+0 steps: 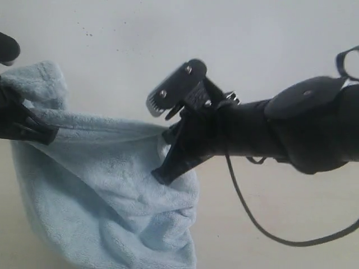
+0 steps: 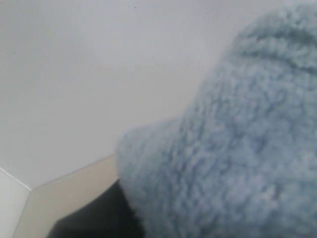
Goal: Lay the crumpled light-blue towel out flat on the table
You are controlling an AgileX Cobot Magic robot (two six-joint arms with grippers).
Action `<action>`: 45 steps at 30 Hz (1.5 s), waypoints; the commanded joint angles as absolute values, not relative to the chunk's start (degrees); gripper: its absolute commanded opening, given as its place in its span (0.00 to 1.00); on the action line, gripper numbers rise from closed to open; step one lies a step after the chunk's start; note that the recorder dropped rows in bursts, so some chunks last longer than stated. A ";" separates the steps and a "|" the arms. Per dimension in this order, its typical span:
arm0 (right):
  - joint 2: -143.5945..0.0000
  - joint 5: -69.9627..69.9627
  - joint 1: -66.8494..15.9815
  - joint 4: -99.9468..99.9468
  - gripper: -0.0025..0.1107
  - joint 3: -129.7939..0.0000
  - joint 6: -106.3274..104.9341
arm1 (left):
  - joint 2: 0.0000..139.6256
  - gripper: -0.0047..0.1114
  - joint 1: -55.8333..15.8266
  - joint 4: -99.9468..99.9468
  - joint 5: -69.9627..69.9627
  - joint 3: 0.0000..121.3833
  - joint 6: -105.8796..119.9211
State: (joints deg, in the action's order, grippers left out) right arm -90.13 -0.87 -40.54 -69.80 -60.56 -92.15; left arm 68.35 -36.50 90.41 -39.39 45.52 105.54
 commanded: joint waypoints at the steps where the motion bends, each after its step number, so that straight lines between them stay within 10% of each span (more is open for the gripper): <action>1: -82.84 2.19 -40.54 -70.15 0.02 -59.37 -93.21 | 63.11 0.07 -36.55 91.88 -41.20 43.08 105.19; 9: -77.69 17.96 -40.54 -82.90 0.02 -47.61 -103.28 | 51.26 0.07 -36.55 99.95 -36.71 33.86 106.64; 25: -75.84 -27.34 -40.54 -94.87 0.02 -30.29 -99.93 | 33.15 0.07 -36.55 99.95 -40.77 26.08 104.33; 45: -75.96 -39.01 -40.67 -84.78 0.14 -24.67 -89.73 | 32.42 0.07 -36.55 99.95 -40.58 15.42 96.22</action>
State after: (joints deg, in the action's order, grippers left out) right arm -75.78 -40.44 -41.19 -90.21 -26.16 -89.64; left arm 33.05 -37.09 101.91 -32.93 15.53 98.56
